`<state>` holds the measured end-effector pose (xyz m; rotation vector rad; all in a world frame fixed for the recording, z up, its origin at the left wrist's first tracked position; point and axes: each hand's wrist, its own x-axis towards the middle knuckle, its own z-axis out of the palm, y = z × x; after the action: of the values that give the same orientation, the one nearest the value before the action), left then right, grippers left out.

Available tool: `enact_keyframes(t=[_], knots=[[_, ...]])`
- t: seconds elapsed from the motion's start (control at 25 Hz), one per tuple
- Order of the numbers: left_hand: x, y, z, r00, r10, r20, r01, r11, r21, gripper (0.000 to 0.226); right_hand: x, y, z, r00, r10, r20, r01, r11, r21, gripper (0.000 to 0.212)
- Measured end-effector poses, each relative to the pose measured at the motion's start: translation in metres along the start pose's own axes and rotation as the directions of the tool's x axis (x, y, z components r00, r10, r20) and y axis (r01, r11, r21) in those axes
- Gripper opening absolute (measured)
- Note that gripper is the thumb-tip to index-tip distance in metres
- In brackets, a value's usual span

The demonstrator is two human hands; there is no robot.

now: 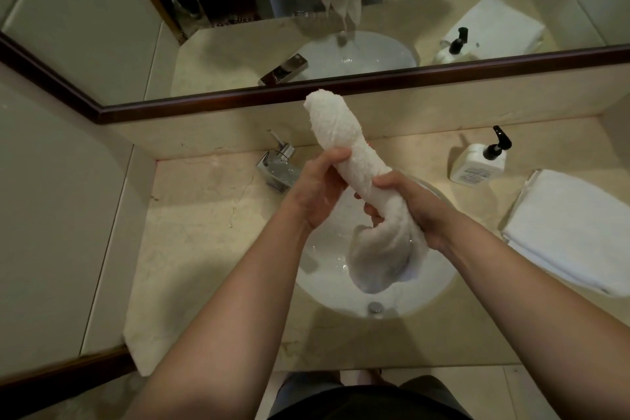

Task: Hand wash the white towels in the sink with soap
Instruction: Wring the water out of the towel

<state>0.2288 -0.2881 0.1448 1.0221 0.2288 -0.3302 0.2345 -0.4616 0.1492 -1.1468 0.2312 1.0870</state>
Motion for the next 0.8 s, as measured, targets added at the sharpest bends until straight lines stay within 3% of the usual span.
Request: enact_keyframes(t=[0.12, 0.2, 0.32, 0.44, 0.56, 0.68, 0.8], knots=[[0.006, 0.009, 0.007, 0.998, -0.006, 0.063, 0.005, 1.000, 0.026, 0.073, -0.002, -0.010, 0.005, 0.984, 0.082, 0.161, -0.098, 0.991, 0.094, 0.050], [0.010, 0.016, 0.012, 0.998, -0.019, 0.063, 0.021, 0.999, -0.031, 0.056, -0.003, -0.015, 0.013, 0.987, 0.068, 0.147, -0.077, 0.995, 0.059, 0.052], [0.007, 0.024, 0.029, 0.998, -0.025, -0.054, 0.019, 0.993, -0.117, 0.016, -0.005, -0.019, 0.027, 0.992, -0.110, -0.058, 0.108, 0.993, -0.039, 0.060], [0.008, 0.019, 0.042, 0.962, -0.075, -0.262, 0.004, 0.966, -0.260, 0.032, -0.002, -0.014, 0.040, 0.890, -0.345, -0.300, 0.244, 0.913, -0.327, 0.070], [0.010, 0.014, 0.049, 0.897, -0.124, -0.424, -0.022, 0.947, -0.321, 0.011, 0.012, 0.001, 0.038, 0.765, -0.526, -0.371, 0.275, 0.788, -0.551, 0.068], [0.012, 0.007, 0.048, 0.826, -0.222, -0.518, 0.023, 0.932, -0.363, 0.014, 0.024, 0.018, 0.037, 0.631, -0.637, -0.443, 0.317, 0.733, -0.601, 0.057], [0.012, -0.001, 0.049, 0.735, -0.256, -0.628, 0.016, 0.932, -0.362, 0.014, 0.026, 0.026, 0.037, 0.611, -0.656, -0.443, 0.320, 0.717, -0.620, 0.059]])
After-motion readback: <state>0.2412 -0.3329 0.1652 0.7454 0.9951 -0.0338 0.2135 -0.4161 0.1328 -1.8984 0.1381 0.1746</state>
